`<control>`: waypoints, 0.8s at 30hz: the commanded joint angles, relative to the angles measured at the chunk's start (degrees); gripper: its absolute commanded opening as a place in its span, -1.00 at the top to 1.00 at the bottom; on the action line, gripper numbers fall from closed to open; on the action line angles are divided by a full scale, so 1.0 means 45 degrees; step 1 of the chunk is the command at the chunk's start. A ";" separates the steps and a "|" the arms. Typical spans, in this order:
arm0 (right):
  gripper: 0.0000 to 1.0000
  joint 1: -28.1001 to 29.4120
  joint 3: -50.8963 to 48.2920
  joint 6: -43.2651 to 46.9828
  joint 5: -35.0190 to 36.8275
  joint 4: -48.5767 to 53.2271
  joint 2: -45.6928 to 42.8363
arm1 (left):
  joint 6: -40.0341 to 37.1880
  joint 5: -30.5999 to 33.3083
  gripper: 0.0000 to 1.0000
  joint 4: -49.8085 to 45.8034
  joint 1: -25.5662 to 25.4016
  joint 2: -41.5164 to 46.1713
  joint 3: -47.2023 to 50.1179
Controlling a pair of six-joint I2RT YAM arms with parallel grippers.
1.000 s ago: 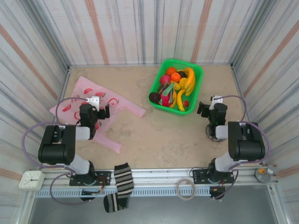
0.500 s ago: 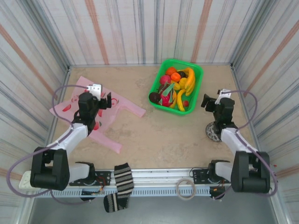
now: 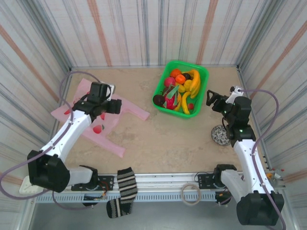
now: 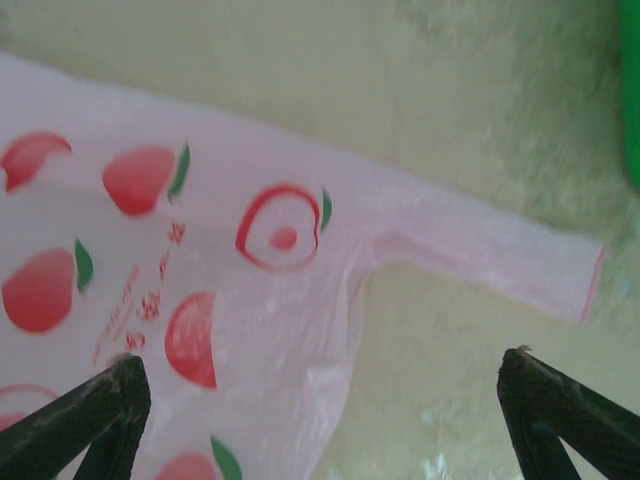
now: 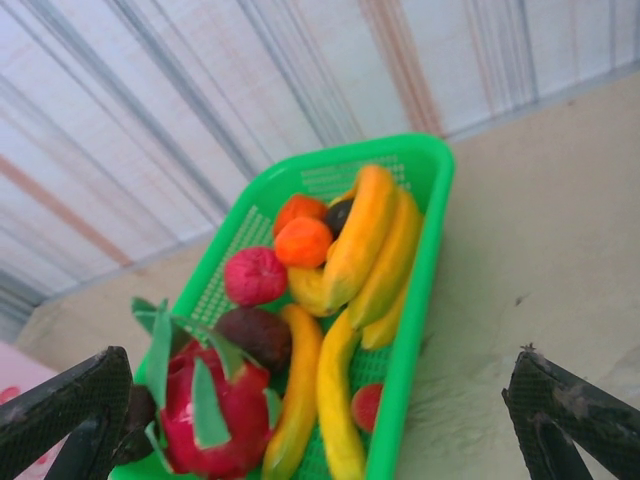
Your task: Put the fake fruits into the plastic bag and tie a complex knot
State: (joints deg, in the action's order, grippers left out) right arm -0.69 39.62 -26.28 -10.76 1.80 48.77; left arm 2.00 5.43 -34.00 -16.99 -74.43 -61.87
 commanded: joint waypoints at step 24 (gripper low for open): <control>-0.97 0.0626 -0.0132 -0.0136 0.0107 0.0244 -0.0040 | 0.0304 0.2725 -0.46 -0.1500 -0.0897 -0.6321 -0.1697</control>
State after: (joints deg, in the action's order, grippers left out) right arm 1.91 39.53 -26.96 -11.16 2.07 49.04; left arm 3.31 15.03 -41.21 -20.99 -101.58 -67.55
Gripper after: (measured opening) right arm 0.987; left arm 0.742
